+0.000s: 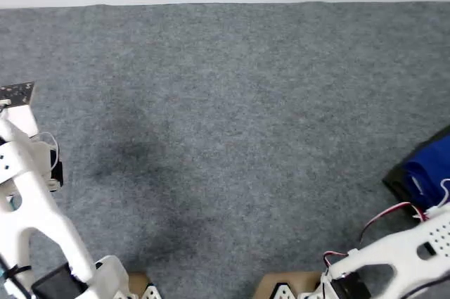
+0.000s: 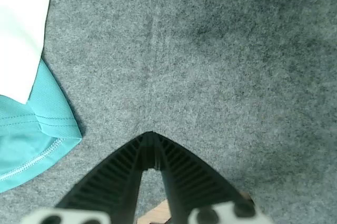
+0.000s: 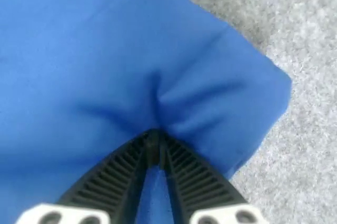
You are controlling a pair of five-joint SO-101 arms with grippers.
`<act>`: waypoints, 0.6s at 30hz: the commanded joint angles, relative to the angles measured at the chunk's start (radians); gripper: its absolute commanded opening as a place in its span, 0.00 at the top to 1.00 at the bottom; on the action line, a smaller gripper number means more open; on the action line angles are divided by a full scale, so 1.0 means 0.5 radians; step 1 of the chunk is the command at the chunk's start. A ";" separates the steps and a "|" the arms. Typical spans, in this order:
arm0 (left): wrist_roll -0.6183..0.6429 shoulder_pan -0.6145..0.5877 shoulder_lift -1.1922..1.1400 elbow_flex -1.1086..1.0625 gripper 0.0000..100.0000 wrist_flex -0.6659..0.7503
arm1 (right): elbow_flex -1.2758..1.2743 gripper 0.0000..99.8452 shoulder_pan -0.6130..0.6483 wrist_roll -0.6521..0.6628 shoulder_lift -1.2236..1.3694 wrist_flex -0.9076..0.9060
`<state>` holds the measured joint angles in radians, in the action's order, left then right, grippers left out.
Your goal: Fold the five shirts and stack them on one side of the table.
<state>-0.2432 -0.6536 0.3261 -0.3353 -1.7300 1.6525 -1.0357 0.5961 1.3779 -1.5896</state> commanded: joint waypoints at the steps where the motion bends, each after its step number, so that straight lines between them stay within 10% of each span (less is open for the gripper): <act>1: -0.003 0.015 0.046 0.011 1.00 -0.040 | 0.055 0.99 0.066 0.012 -0.204 -0.127; 18: -0.003 0.015 0.046 0.011 1.00 -0.028 | -0.169 0.99 0.167 -0.006 -0.790 -0.416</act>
<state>-0.2432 -0.6536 0.3261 -0.3353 -1.7300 1.6218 -0.9513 0.5992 1.0940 -1.7522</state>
